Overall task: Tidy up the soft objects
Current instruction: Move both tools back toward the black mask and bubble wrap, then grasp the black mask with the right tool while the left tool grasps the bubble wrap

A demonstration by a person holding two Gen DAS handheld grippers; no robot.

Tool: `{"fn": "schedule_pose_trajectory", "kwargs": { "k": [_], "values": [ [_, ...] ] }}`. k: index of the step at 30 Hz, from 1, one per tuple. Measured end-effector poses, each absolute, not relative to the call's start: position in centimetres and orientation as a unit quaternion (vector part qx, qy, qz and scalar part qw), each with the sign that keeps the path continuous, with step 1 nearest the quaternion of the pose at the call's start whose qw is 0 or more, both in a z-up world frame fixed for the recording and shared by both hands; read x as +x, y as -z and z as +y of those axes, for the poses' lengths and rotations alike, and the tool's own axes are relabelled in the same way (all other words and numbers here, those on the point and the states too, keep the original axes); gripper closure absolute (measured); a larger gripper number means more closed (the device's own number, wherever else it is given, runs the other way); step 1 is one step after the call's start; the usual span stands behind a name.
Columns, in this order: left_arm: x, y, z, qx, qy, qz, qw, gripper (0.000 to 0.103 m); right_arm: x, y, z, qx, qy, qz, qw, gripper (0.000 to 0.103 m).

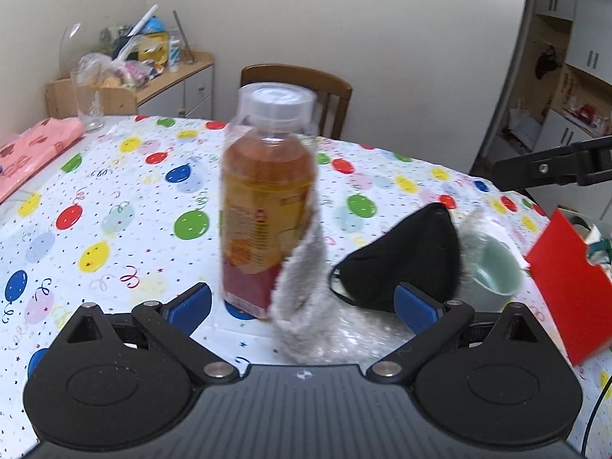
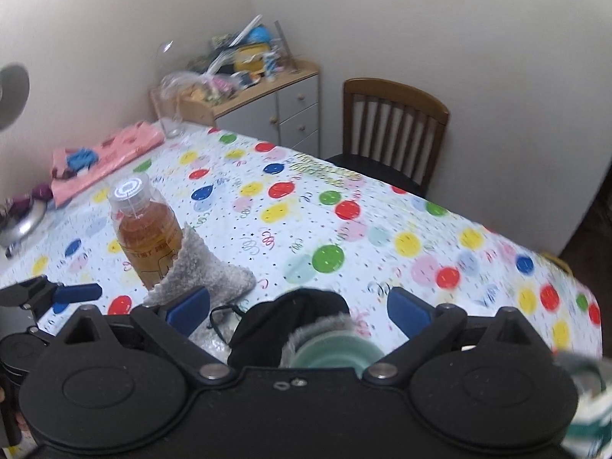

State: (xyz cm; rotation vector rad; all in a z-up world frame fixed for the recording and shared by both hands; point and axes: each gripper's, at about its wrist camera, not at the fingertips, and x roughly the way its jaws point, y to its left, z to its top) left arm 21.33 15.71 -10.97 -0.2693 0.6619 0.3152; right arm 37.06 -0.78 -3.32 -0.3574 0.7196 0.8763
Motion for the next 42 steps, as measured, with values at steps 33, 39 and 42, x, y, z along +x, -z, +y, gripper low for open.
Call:
{"fn": "schedule_pose_trajectory", "kwargs": {
  "k": [33, 39, 42],
  "values": [
    [24.3, 14.6, 18.7, -0.184, -0.168, 0.367, 0.896, 0.087, 39.8, 10.1, 5.3, -0.254, -0.357, 0.406, 0.802, 0.067],
    [23.7, 13.6, 17.8, -0.174, -0.164, 0.358, 0.902, 0.095, 39.0, 9.3, 4.6, -0.244, -0.355, 0.389, 0.815, 0.078],
    [23.5, 12.9, 17.4, -0.169, -0.156, 0.349, 0.908, 0.095, 38.6, 8.4, 4.0, -0.233, -0.354, 0.379, 0.823, 0.079]
  ]
}}
